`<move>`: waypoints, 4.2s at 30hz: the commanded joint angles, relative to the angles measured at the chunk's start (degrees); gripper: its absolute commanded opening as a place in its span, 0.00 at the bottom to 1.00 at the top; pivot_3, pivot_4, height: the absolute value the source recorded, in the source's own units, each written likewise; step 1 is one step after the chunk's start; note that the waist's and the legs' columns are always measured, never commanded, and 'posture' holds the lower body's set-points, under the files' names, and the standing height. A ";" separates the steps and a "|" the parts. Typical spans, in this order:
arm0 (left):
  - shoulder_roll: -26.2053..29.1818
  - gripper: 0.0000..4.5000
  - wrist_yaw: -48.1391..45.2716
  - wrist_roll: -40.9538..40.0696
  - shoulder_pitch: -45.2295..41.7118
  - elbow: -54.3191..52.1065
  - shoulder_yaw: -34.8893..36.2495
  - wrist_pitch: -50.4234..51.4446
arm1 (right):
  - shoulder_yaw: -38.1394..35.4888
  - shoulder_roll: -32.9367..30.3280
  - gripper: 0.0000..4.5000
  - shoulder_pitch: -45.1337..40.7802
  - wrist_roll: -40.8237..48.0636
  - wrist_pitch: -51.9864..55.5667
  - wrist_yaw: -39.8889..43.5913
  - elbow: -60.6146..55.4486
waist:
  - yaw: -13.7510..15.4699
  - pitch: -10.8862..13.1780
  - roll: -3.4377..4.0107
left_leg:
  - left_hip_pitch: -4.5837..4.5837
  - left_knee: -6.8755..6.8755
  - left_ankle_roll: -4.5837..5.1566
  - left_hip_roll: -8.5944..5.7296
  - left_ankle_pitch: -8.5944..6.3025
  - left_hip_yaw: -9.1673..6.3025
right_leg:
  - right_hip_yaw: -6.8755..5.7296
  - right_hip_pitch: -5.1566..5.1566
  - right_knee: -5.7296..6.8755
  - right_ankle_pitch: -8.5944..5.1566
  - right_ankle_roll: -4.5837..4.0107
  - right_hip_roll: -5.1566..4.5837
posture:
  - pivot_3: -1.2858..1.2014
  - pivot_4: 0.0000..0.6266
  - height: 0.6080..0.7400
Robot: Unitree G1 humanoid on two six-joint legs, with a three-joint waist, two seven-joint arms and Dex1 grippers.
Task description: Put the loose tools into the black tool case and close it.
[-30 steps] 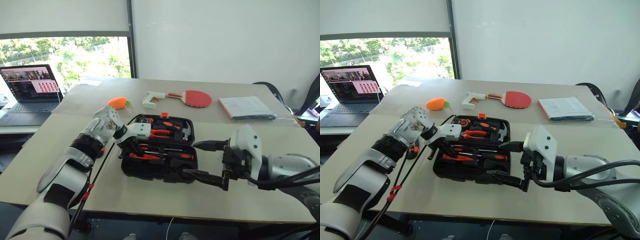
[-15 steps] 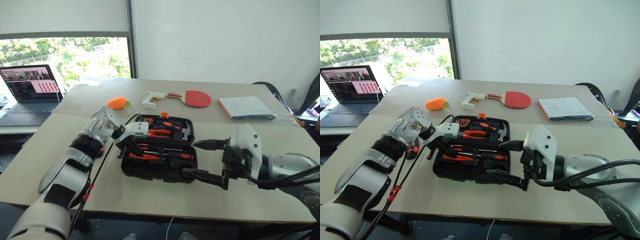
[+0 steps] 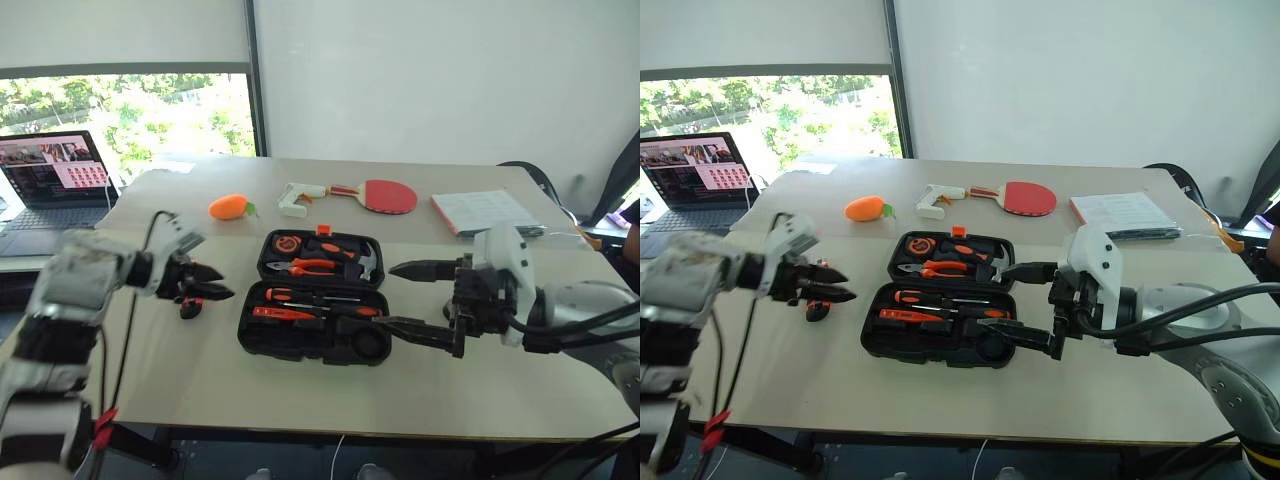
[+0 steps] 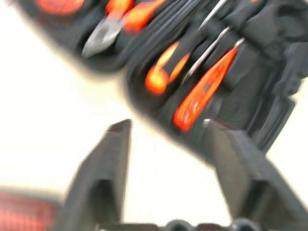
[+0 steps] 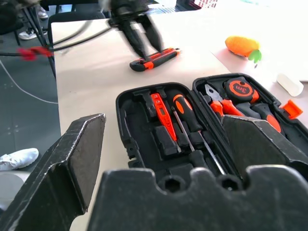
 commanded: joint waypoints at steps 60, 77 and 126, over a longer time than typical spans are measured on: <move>-10.49 0.35 7.69 0.99 -28.42 33.42 -17.73 -17.27 | -0.89 1.89 1.00 3.39 -2.88 -0.01 1.09 -3.59 | 1.85 -0.07 0.00 | -0.14 -0.06 -0.23 -0.21 0.11 0.44 | -0.08 -0.06 -0.10 0.15 -0.02 -0.01 | 0.52 0.24 1.00; -14.85 0.35 -14.31 7.25 -24.12 8.65 -39.80 -24.76 | -5.21 0.83 1.00 8.97 2.61 2.59 -6.03 -8.61 | 0.87 -0.09 0.04 | -0.30 0.03 -0.13 -0.14 0.08 0.31 | -0.07 -0.10 -0.17 0.12 0.00 0.07 | 0.52 0.24 1.00; -13.84 0.05 -12.94 6.25 -25.72 17.42 -35.65 -32.26 | -3.88 1.36 1.00 11.00 -0.24 0.26 -6.68 -9.08 | 1.18 -0.13 0.12 | -0.05 0.02 -0.06 -0.15 0.04 0.27 | 0.04 0.06 -0.13 0.06 0.01 0.09 | 0.52 0.24 1.00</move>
